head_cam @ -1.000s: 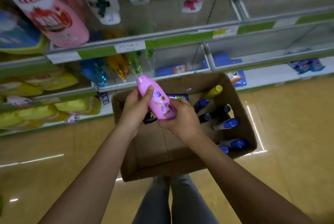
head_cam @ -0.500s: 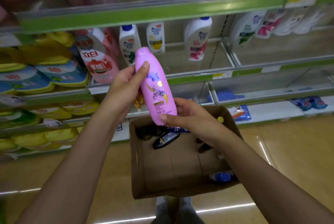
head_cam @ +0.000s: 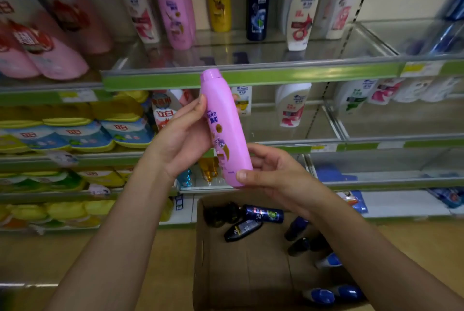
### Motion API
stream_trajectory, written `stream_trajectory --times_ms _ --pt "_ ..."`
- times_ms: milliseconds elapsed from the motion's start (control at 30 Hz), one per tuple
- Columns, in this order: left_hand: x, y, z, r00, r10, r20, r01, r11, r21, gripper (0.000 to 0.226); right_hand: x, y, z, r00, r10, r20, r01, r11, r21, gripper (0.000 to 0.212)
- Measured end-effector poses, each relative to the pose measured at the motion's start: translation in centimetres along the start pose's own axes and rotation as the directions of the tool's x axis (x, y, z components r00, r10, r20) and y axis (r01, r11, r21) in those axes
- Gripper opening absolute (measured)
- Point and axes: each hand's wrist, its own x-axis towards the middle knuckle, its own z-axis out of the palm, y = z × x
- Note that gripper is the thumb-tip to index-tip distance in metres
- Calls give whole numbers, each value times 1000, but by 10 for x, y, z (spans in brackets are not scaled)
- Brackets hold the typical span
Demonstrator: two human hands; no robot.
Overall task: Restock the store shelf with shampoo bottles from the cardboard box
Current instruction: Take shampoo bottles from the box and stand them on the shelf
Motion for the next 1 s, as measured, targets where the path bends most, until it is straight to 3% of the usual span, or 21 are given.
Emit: stream_trajectory --times_ms 200,300,500,667,800,900,1000 --pt "2 12 0 996 30 83 -27 999 -32 52 5 -7 7 993 -75 -94 57 982 -180 60" --pt "6 17 1 997 50 50 -50 999 -9 44 8 -11 8 992 -85 -88 67 979 -191 55" --pt "13 32 18 983 70 -171 -38 982 186 34 14 -21 11 992 -67 -103 52 988 -143 52" --pt "15 41 41 910 182 -372 -10 907 420 41 24 -27 19 981 -92 -172 65 986 -154 46" --pt "12 48 48 875 272 -401 -16 844 537 35 24 -31 21 998 -51 -29 51 999 -11 41" --pt "9 56 55 904 235 -356 3 832 555 29 24 -31 17 991 -48 123 28 987 159 35" --pt "4 61 63 943 168 -287 3 859 512 30 23 -30 14 972 -62 226 -12 949 315 45"
